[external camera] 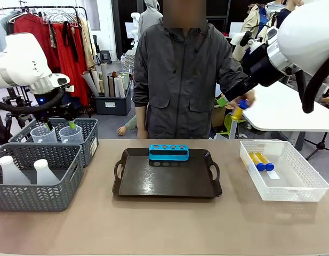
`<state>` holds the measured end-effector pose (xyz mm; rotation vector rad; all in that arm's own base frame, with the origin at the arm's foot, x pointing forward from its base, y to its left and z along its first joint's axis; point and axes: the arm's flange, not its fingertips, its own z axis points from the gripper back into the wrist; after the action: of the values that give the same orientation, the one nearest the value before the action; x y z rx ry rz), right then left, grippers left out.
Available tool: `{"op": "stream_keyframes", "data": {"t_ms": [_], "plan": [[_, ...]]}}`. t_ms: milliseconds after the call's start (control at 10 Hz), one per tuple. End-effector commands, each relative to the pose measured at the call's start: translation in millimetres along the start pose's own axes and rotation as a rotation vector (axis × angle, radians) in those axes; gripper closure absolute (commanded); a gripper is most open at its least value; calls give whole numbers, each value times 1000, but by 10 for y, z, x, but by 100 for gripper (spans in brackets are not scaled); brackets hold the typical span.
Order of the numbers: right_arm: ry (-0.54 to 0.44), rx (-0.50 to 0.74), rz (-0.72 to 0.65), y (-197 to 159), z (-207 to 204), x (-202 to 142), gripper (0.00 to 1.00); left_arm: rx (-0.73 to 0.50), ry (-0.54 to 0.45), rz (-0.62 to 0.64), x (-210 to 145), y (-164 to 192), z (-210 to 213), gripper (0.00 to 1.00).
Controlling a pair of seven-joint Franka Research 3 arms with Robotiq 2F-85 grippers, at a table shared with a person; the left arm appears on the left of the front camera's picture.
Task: Prepare the laboratory tools.
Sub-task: Pick up one Large Measuring Cup and place it on the Handle tray.
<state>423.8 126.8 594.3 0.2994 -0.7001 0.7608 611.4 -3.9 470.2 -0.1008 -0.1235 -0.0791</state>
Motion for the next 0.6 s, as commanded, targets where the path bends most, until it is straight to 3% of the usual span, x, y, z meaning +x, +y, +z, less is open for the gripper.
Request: {"op": "stream_keyframes", "data": {"t_ms": [0, 300, 500], "plan": [[0, 3, -19, 5, 24, 33, 0, 12, 18, 1, 189, -2, -129, 0], [0, 3, -19, 5, 24, 33, 0, -7, 109, 32, 415, 42, -604, 0], [0, 3, -19, 5, 24, 33, 0, 10, 119, 63, 466, 107, -777, 0]]}}
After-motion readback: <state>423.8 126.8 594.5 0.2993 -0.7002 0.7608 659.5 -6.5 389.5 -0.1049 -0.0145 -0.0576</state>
